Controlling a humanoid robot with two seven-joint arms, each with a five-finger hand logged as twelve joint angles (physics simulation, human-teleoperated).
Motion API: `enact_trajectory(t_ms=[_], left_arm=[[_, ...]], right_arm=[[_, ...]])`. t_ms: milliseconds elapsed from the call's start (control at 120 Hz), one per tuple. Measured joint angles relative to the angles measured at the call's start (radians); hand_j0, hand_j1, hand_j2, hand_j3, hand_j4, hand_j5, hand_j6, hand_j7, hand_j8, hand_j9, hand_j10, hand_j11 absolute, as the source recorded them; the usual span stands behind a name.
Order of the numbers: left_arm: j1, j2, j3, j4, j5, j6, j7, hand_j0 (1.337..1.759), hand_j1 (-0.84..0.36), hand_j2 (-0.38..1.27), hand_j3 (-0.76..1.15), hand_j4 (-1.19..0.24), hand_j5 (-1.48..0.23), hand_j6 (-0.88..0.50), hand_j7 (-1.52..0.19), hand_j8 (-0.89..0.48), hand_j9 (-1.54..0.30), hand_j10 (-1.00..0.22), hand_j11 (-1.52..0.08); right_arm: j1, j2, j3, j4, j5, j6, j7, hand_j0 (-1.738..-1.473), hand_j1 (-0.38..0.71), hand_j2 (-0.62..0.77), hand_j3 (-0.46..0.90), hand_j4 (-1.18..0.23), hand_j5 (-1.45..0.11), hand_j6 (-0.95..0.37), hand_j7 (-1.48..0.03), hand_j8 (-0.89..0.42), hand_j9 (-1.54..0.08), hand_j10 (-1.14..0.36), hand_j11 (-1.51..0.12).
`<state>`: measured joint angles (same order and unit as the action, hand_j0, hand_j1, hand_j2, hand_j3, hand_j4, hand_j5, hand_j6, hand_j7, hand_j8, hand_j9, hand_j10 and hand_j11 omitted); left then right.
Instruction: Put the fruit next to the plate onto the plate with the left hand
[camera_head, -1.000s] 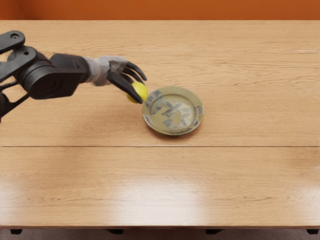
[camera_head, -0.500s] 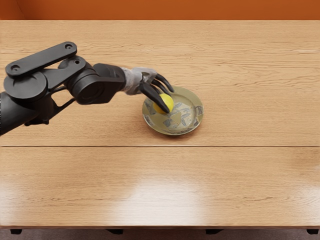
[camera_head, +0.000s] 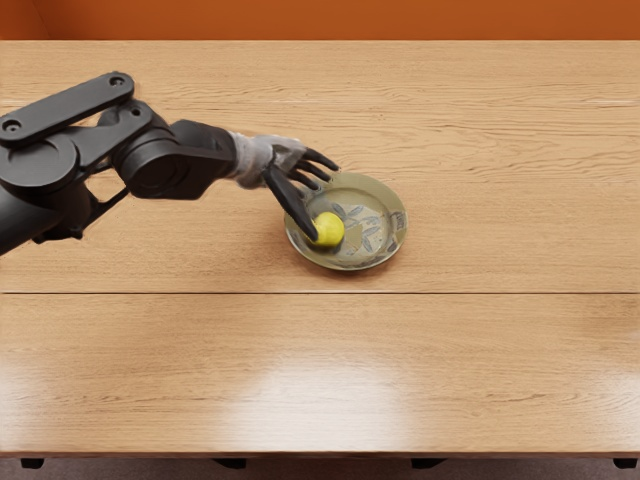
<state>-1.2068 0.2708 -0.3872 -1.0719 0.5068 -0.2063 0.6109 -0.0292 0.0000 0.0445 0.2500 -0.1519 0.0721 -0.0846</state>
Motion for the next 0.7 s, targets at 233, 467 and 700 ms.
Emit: enact_trajectory(t_ms=[233,467,700], left_arm=[[0.006,0.220,-0.100,-0.002,-0.197,-0.340,0.000,1.658,0.29,0.03,0.00,-0.06,-0.08,-0.06,-0.08,-0.05,-0.08,-0.06,-0.08],[0.082,0.461,-0.111,0.000,-0.424,-0.398,0.000,1.658,0.33,0.01,0.00,-0.02,-0.03,-0.02,-0.03,-0.02,-0.03,-0.02,-0.03],[0.228,0.647,-0.112,0.005,-0.629,-0.405,0.000,1.658,0.34,0.00,0.00,-0.01,-0.01,-0.01,-0.01,-0.01,-0.01,-0.01,-0.01]], right_arm=[[0.000,0.000,0.000,0.000,0.000,0.000,0.000,-1.658,-0.33,0.00,0.00,-0.02,-0.02,-0.02,-0.02,-0.02,-0.02,-0.02,-0.02],[0.000,0.000,0.000,0.000,0.000,0.000,0.000,-1.658,-0.33,0.00,0.00,-0.02,-0.02,-0.02,-0.02,-0.02,-0.02,-0.02,-0.02],[0.000,0.000,0.000,0.000,0.000,0.000,0.000,-1.658,-0.33,0.00,0.00,-0.02,-0.02,-0.02,-0.02,-0.02,-0.02,-0.02,-0.02]])
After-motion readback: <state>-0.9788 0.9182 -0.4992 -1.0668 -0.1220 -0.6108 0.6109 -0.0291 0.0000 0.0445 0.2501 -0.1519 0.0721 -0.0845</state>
